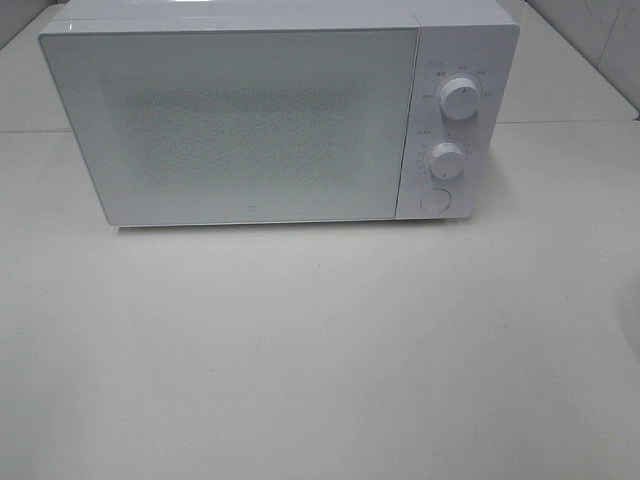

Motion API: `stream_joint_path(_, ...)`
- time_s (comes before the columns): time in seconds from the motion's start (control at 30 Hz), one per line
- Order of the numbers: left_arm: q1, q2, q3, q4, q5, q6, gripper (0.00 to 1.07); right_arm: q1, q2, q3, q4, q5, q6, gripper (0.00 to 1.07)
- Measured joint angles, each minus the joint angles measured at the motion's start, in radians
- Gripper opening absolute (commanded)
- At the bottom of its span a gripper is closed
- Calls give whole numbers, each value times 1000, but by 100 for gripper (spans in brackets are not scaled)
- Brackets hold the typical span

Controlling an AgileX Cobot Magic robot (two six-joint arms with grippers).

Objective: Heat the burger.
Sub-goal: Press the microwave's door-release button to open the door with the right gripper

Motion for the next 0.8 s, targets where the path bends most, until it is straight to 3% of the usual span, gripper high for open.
stream_joint_path(0.8, 0, 0, 0, 0, 0, 0, 101, 0, 0, -6, 0, -11, 0, 49)
